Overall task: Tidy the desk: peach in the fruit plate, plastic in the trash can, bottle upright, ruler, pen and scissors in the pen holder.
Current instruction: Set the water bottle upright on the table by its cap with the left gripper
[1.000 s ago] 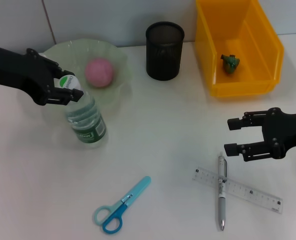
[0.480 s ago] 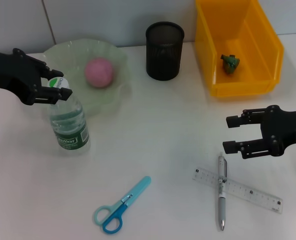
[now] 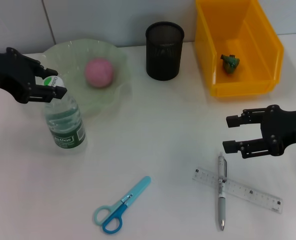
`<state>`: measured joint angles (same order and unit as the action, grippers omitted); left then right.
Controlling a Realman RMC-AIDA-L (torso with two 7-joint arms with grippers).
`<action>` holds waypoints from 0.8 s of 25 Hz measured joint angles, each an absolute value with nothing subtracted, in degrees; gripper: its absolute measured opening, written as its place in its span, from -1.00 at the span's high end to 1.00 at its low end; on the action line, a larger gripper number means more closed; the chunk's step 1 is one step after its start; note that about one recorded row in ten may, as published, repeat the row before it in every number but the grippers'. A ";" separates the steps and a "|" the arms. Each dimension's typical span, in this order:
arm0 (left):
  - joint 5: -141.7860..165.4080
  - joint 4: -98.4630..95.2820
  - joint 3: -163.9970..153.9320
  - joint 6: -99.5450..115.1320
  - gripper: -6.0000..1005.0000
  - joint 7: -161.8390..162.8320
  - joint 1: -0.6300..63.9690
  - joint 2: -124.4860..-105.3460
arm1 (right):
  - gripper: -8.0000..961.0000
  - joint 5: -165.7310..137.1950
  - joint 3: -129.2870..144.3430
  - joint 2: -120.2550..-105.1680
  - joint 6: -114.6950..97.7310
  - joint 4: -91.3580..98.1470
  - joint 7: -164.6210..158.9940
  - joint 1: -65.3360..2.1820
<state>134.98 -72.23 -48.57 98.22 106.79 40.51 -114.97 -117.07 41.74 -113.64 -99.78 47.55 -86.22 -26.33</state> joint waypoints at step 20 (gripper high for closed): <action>135.37 -72.45 -46.31 98.27 0.13 107.41 40.26 -114.10 | -0.58 -117.07 41.75 -113.73 -100.14 47.55 -86.22 -26.32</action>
